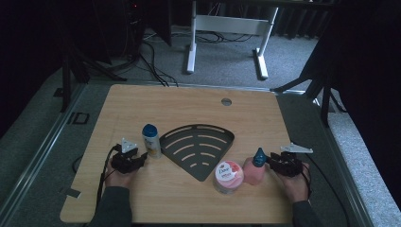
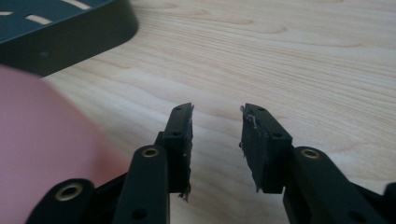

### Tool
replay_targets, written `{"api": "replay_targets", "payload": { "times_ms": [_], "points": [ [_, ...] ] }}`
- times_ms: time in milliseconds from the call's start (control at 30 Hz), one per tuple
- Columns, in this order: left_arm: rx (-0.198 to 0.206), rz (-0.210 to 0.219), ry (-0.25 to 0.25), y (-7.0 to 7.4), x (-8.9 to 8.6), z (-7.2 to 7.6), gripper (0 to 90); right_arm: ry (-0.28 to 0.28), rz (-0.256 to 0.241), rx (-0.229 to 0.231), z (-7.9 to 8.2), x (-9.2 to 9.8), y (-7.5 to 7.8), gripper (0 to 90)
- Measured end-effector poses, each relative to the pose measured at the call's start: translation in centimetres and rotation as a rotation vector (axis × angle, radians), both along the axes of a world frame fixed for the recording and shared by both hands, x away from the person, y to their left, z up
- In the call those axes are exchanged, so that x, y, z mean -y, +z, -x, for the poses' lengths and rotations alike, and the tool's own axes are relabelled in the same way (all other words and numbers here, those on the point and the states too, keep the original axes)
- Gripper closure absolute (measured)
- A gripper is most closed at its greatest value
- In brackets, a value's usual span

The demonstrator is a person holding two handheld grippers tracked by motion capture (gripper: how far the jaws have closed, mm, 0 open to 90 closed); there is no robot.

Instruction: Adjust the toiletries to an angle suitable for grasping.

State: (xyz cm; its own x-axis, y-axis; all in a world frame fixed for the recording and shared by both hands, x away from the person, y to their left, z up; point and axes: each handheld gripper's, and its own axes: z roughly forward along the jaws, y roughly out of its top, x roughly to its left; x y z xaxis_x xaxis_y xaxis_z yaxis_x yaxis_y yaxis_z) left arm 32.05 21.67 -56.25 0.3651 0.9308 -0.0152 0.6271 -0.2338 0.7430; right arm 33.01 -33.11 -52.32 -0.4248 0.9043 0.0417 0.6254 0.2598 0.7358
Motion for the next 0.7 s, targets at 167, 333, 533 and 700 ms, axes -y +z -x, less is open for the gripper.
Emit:
{"api": "replay_targets", "payload": {
  "times_ms": [167,333,533,700],
  "points": [
    [-0.002,0.001,-0.002,0.0,0.0,0.1,50.7,0.034,0.0,0.008,1.5,-0.3,0.6,69.4],
    [-0.001,0.0,-0.001,0.0,0.1,0.1,50.0,0.075,0.014,0.012,2.7,-0.4,0.9,82.9],
    [-0.002,-0.002,-0.001,0.0,0.1,0.1,49.8,0.115,0.016,0.003,3.9,-0.7,1.0,90.0],
    [-0.002,-0.002,-0.001,0.0,0.1,0.1,49.8,0.143,0.026,-0.01,4.7,-1.0,0.7,90.0]
  ]
}}
